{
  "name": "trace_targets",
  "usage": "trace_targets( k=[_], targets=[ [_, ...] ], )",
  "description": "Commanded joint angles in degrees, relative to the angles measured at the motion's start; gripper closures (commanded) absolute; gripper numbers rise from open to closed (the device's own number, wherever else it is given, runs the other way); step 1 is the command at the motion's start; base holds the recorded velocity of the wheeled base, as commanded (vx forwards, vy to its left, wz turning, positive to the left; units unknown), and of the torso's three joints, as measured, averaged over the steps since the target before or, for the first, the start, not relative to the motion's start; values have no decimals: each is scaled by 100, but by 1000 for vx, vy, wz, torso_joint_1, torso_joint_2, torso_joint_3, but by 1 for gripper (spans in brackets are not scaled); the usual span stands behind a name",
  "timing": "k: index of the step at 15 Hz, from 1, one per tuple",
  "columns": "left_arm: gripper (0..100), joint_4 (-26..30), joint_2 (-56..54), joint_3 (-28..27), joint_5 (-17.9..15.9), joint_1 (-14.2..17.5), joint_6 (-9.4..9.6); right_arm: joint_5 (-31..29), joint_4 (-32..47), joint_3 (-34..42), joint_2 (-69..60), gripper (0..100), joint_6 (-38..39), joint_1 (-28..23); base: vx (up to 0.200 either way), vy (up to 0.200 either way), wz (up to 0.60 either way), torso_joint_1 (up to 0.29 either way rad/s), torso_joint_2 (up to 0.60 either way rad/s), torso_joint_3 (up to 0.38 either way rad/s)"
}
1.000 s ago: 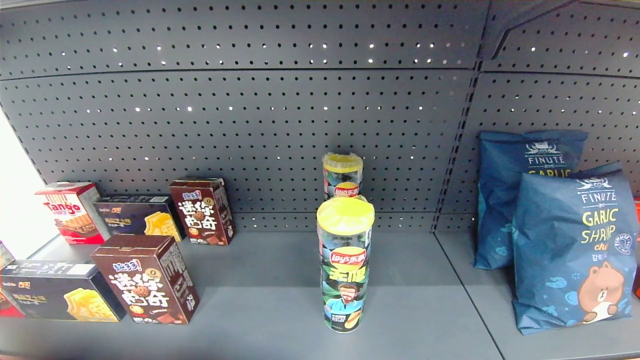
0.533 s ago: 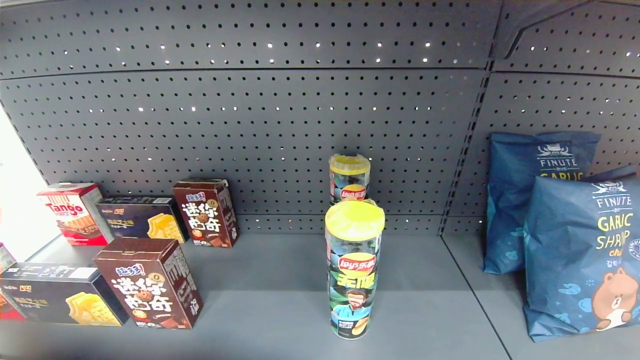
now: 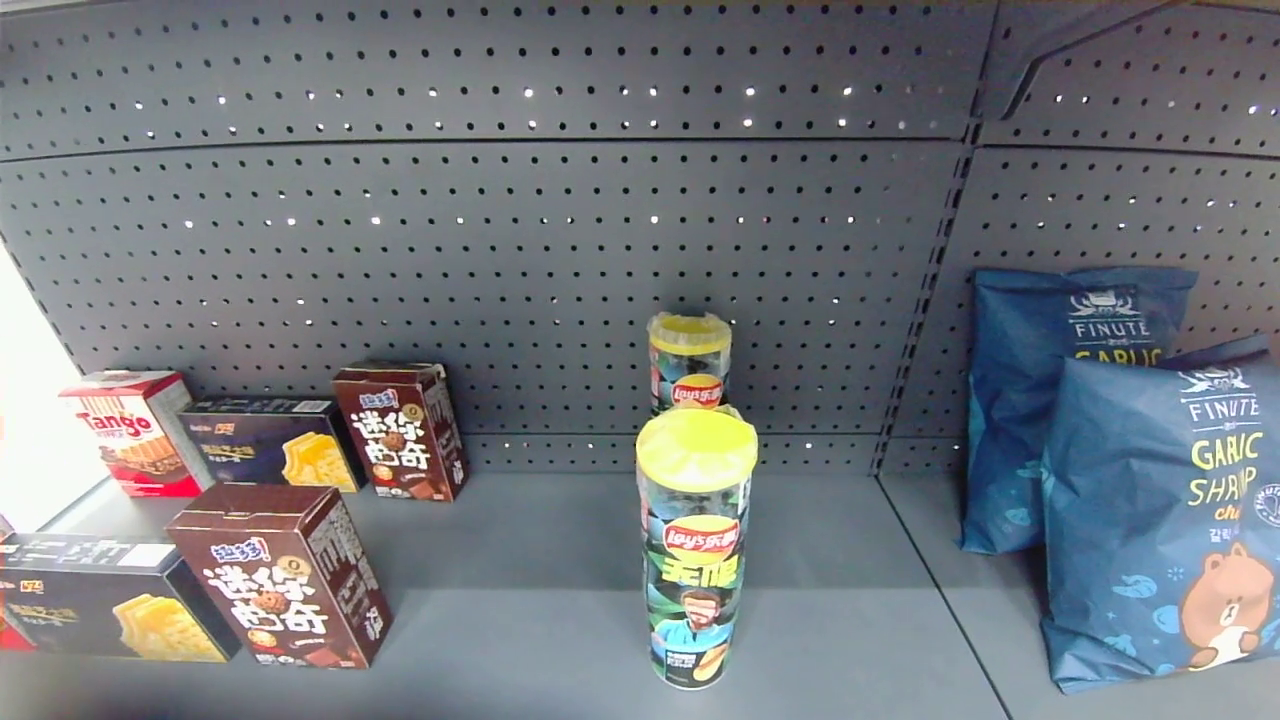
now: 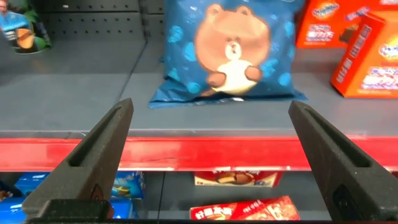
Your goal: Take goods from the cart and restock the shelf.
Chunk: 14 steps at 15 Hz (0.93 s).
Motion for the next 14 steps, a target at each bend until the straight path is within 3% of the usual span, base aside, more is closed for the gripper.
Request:
trace_targets(
  k=[1, 4, 14],
  targets=[
    [0, -1, 7, 0, 0, -8, 0, -10, -4, 0, 0, 0, 0, -2, 0, 0, 0, 0, 0, 0],
    [0, -1, 7, 0, 0, 1, 0, -10, -4, 0, 0, 0, 0, -2, 0, 133, 0, 3, 0, 2],
    [0, -1, 7, 0, 0, 1, 0, -10, -4, 0, 0, 0, 0, 6, 0, 0, 0, 0, 0, 0]
  ],
)
